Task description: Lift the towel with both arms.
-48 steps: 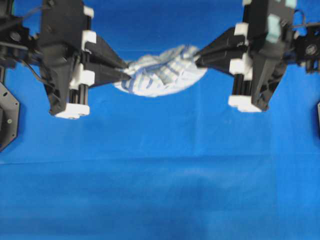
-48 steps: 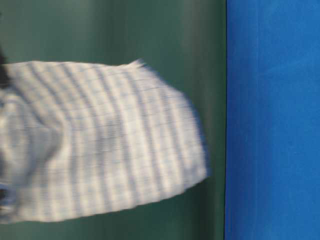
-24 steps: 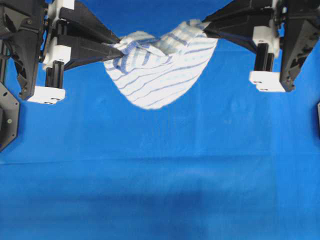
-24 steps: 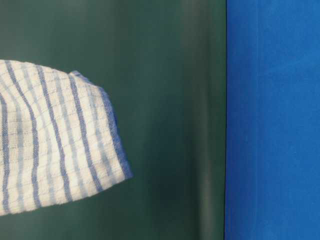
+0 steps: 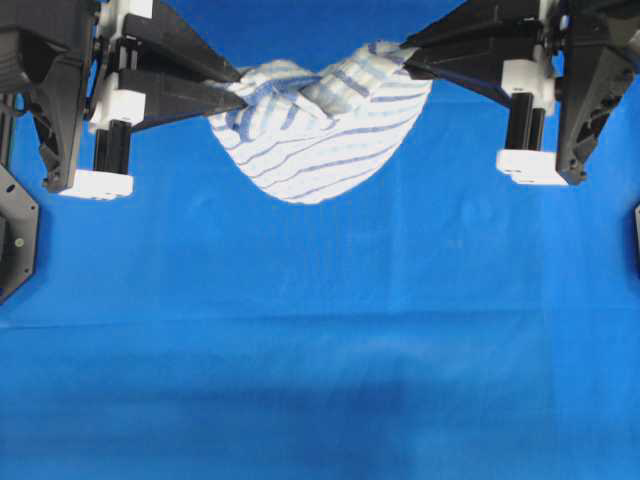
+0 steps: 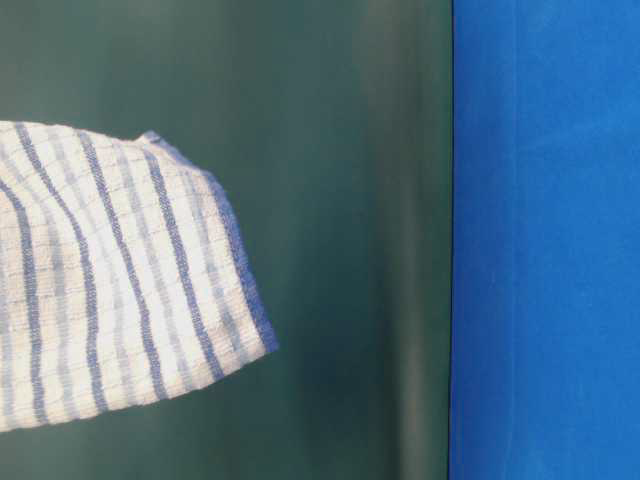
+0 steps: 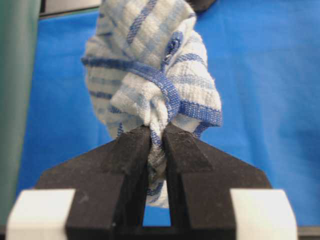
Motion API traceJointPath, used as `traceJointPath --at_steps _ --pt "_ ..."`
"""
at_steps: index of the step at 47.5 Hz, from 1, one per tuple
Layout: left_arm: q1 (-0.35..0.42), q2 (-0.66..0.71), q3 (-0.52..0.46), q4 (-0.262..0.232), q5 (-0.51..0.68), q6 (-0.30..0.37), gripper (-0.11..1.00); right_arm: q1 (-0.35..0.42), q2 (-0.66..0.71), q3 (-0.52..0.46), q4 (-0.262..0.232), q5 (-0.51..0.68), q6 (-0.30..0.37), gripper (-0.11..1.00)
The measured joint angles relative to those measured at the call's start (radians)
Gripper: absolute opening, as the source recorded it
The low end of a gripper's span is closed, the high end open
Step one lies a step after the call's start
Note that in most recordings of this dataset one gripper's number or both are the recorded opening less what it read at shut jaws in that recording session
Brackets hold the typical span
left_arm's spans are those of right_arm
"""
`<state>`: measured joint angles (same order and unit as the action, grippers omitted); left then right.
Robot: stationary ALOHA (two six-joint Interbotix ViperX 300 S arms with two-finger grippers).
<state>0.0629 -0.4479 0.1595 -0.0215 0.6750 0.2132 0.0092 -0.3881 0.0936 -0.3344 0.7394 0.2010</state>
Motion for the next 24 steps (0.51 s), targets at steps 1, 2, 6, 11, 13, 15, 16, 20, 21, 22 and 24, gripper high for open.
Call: traceJointPath --at_steps 1,2,6,11,13,15,16,20,21,22,24 --pt "0.002 0.000 0.005 0.000 -0.003 -0.002 0.17 0.000 0.002 0.000 0.000 0.000 0.002 0.03" --pt "0.002 0.000 0.005 -0.002 -0.005 -0.003 0.22 0.000 0.003 0.000 0.000 0.002 0.002 0.04" --pt "0.002 0.000 0.015 0.000 -0.020 -0.017 0.46 -0.002 0.005 0.000 0.000 0.000 0.006 0.25" --pt "0.002 -0.011 0.035 0.000 -0.041 -0.017 0.77 0.000 0.008 0.000 0.000 0.002 0.008 0.55" --pt "0.002 -0.020 0.043 0.000 -0.049 -0.014 0.87 -0.002 0.009 0.000 -0.003 0.002 0.009 0.65" --pt "0.003 -0.029 0.049 0.000 -0.055 -0.014 0.89 -0.002 0.011 0.000 -0.006 0.002 0.009 0.68" --pt "0.003 -0.035 0.054 0.000 -0.058 -0.015 0.88 -0.002 0.011 0.000 -0.009 0.002 0.009 0.66" --pt "0.006 -0.055 0.072 0.000 -0.074 -0.023 0.86 -0.002 0.011 0.000 -0.020 0.005 0.014 0.61" --pt "0.006 -0.060 0.078 0.000 -0.078 -0.025 0.86 0.000 0.011 0.002 -0.021 0.005 0.014 0.62" --pt "0.006 -0.066 0.084 0.000 -0.081 -0.028 0.87 -0.002 0.011 0.003 -0.021 0.005 0.014 0.62" --pt "0.006 -0.072 0.103 0.000 -0.092 -0.035 0.87 -0.002 0.011 0.012 -0.023 0.003 0.015 0.63"
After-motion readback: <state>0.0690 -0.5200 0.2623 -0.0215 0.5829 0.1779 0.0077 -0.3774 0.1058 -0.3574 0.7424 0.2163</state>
